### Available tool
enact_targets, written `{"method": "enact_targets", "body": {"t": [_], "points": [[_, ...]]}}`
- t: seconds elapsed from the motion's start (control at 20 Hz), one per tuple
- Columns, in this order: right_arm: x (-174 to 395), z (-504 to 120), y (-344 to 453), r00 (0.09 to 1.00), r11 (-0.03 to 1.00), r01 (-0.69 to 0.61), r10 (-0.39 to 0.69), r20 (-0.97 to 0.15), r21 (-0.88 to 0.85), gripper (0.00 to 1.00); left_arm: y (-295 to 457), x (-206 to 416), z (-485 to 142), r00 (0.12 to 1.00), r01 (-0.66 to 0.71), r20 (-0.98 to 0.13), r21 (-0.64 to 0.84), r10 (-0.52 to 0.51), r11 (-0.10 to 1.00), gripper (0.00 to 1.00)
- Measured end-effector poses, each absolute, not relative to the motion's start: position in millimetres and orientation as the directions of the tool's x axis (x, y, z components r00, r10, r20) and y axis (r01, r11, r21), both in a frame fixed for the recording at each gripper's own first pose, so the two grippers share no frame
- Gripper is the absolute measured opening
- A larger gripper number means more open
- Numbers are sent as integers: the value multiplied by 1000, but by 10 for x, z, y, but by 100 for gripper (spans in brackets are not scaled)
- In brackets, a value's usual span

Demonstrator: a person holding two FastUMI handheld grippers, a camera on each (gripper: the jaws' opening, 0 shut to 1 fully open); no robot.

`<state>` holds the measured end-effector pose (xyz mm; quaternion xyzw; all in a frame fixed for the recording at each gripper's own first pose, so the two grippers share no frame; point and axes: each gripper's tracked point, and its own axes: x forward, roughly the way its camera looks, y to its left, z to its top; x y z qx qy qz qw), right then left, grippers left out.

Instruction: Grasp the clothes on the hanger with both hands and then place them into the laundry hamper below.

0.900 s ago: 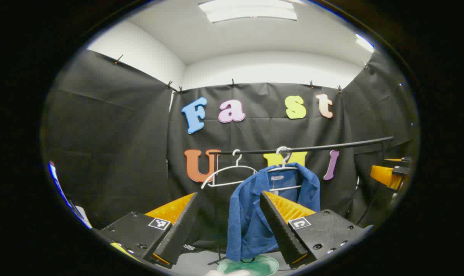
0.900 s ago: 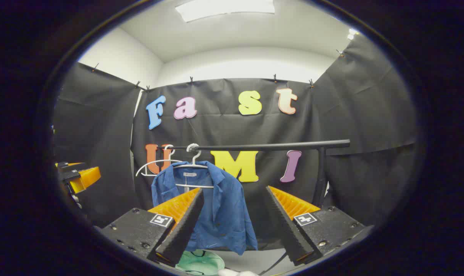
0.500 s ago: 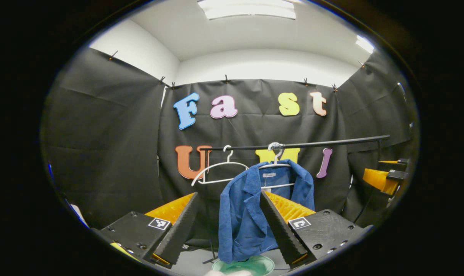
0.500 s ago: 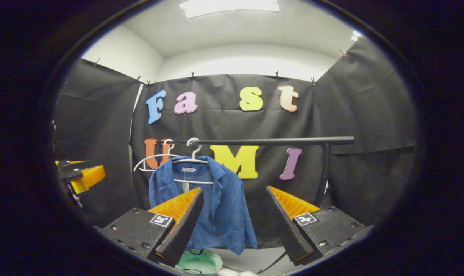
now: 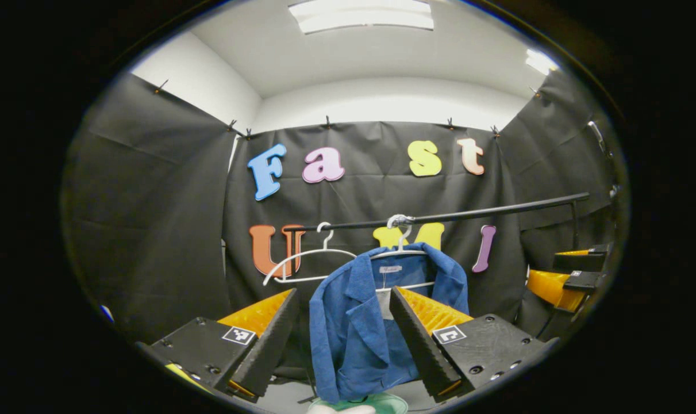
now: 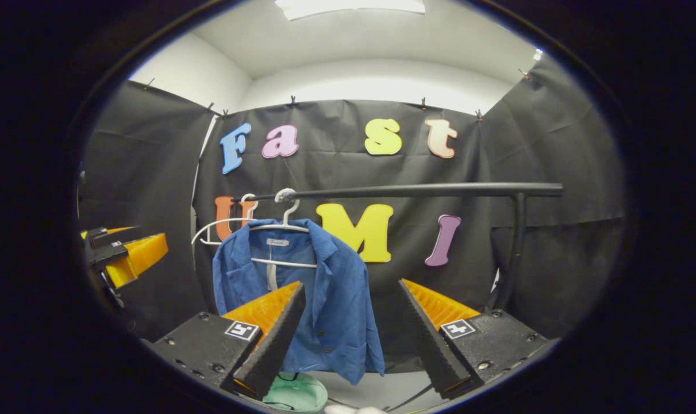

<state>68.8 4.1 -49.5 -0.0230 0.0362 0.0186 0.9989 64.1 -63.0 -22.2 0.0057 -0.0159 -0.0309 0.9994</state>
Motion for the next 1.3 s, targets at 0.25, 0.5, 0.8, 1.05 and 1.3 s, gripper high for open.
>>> {"method": "enact_targets", "body": {"t": [0.25, 0.5, 0.8, 1.05, 1.3], "points": [[1380, -780, 150, 987, 992, -124, 120, -105, -31, 100, -975, 1176, -517, 997, 70, 38, 72, -73, 995, 96], [2037, -1103, 236, 968, 977, -209, 203, -148, -28, 98, -1083, 1722, -943, 1000, 14, -2, 106, -13, 994, 98], [2562, -1301, 319, 949, 965, -261, 257, -183, 2, 98, -1043, 2250, -1366, 993, -52, -101, 91, 61, 995, 97], [2790, -1345, 501, 938, 955, -298, 292, -188, -2, 96, -954, 2493, -1381, 991, -87, -92, 112, 97, 990, 96], [2937, -1424, 636, 926, 949, -314, 313, -212, 28, 74, -909, 2581, -1485, 987, -99, -115, 118, 113, 988, 98]]}}
